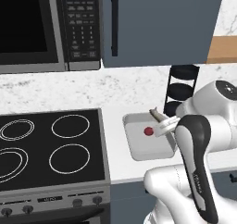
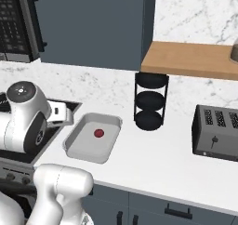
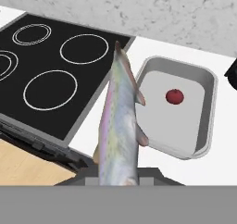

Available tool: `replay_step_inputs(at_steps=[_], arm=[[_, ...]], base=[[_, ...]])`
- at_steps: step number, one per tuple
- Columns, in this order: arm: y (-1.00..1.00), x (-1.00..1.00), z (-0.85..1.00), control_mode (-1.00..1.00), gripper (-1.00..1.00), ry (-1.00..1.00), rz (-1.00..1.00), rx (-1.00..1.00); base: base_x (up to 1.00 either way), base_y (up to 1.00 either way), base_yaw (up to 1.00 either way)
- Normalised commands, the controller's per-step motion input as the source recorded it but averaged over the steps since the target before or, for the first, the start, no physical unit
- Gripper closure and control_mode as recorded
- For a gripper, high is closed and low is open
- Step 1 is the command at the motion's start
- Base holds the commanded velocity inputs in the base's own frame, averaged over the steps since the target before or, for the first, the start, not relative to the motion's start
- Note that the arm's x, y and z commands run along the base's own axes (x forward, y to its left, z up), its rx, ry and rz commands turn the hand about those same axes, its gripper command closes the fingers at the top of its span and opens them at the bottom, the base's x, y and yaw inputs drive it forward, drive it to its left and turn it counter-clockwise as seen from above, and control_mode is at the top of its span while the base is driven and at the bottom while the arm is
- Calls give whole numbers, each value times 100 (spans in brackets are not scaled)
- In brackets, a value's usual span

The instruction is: Place one tomato and one fish in each tupperware on the nearby counter, to pack two identical lunches.

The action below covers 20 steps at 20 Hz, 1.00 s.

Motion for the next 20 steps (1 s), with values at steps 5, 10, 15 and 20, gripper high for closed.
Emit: replay_step_inputs(at_steps=[5, 10, 15, 20], arm=[[1, 12, -49, -100, 100, 0, 0, -4], [-43, 25, -60, -100, 100, 0, 16, -5], [-77, 10, -70, -100, 100, 0, 32, -6], [-20, 39, -66, -100, 100, 0, 22, -8]], base=[[3, 7, 0], [0, 0, 0], [0, 0, 0], [0, 0, 0]])
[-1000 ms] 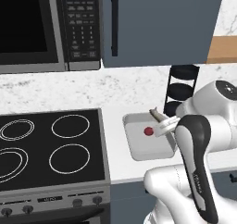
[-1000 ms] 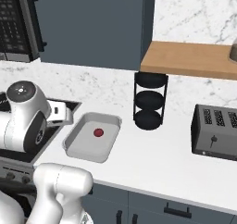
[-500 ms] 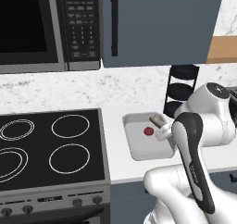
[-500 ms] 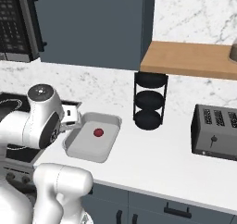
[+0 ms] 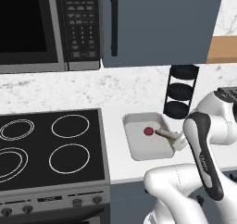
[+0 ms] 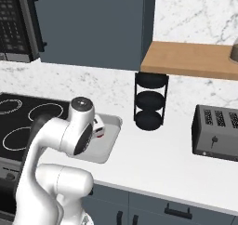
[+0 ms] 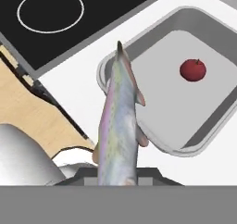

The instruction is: Place one tomato and one fish in each tupperware on the nearby counter, to pack two identical lunches.

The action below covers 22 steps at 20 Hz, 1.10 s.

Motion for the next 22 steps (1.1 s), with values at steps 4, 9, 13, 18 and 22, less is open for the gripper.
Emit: replay_step_inputs(at_steps=[4, 9, 13, 18, 22], arm=[[26, 75, -48, -100, 100, 0, 2, -6], [18, 87, -41, -100, 100, 0, 0, -1], [2, 67, -31, -100, 100, 1, 0, 0], [0, 54, -35, -100, 100, 3, 0, 0], [2, 47, -59, -100, 100, 1, 1, -2]], base=[[0, 0, 0], [0, 0, 0], [0, 0, 0], [0, 0, 0], [0, 0, 0]])
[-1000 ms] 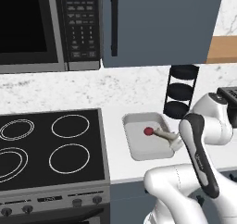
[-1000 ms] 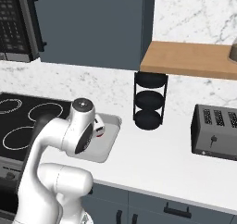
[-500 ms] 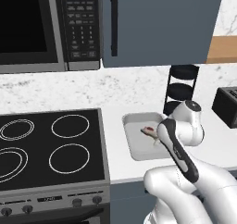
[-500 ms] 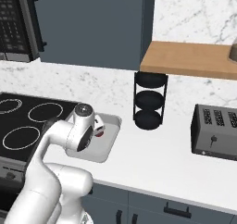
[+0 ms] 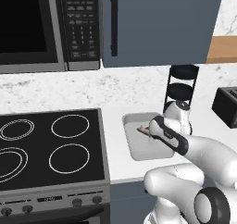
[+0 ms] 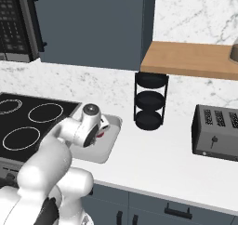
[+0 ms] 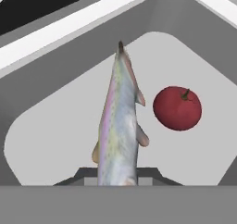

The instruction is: Place one tomato and one fish in each tupperware on the nearby counter, to pack two identical lunches.

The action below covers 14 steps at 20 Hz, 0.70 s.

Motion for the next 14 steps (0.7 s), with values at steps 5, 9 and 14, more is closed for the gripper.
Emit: replay_step_inputs(at_steps=[5, 9, 14], arm=[[9, 22, -79, -100, 100, 0, 1, -7], [9, 6, -38, -100, 100, 0, 1, -4], [1, 2, -1, -100, -100, -10, 0, -2]], base=[[0, 0, 0], [0, 0, 0], [0, 0, 0]])
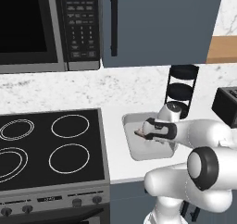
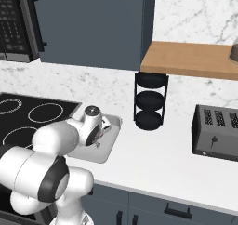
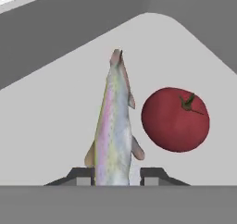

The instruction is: Place one tomato and one fish in each tupperware on the nearby counter, to pack two identical lunches.

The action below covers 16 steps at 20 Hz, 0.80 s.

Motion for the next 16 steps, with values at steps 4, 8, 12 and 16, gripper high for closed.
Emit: replay_step_inputs(at_steps=[4, 8, 12, 16], arm=[[4, 0, 0, -100, -100, -13, 0, -3], [3, -22, 30, -100, -100, -17, 0, -1], [9, -79, 71, -100, -100, -25, 0, -1], [30, -85, 51, -100, -100, -21, 0, -6]], base=[[0, 0, 0], [0, 0, 0], [0, 0, 0], [0, 0, 0]])
